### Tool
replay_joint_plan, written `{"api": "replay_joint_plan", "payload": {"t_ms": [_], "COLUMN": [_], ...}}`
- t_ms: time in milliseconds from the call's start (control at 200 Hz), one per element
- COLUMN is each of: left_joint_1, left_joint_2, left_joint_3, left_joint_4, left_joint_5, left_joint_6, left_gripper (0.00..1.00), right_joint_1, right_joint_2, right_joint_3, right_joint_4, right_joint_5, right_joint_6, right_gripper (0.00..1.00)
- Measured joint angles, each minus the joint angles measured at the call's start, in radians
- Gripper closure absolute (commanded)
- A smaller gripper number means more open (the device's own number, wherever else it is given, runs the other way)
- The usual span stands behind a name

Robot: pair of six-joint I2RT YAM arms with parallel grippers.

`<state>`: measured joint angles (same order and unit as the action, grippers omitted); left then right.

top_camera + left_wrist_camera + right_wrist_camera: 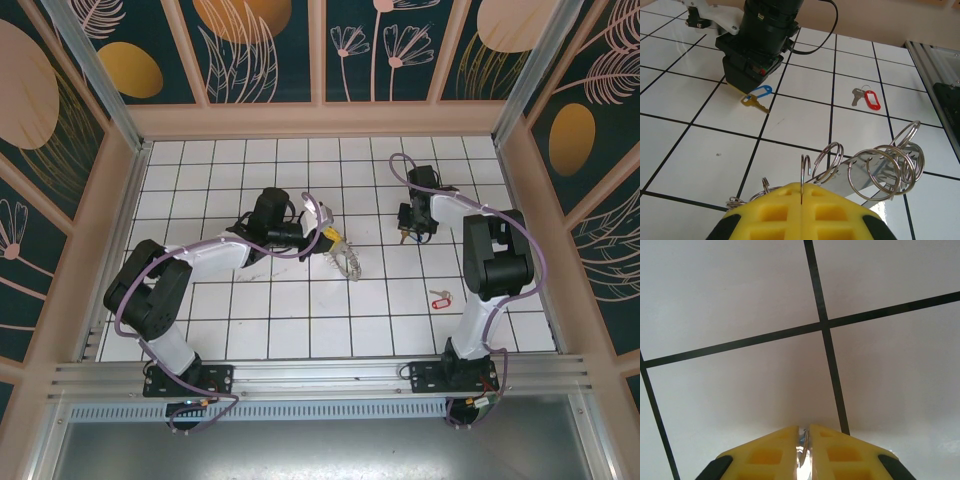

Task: Put the keys on the keyring

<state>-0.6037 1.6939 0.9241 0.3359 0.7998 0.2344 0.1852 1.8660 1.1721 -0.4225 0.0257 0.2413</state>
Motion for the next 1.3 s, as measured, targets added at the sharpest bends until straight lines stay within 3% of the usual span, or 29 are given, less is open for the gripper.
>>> {"api": "replay_joint_plan", "payload": {"t_ms": [1296], "left_joint_1": [0.0], "left_joint_2": [0.002], "left_joint_3": [0.002], "left_joint_4": [-0.004], "left_joint_5": [0.0], "left_joint_6": [0.008], "left_gripper": [1.0], "right_joint_1": [-0.002], "right_joint_2": [0.006], "right_joint_3": [0.006], "right_joint_4": [0.006], "right_joint_5": [-0.026], "right_joint_6": [0.003], "right_gripper": [0.86]}}
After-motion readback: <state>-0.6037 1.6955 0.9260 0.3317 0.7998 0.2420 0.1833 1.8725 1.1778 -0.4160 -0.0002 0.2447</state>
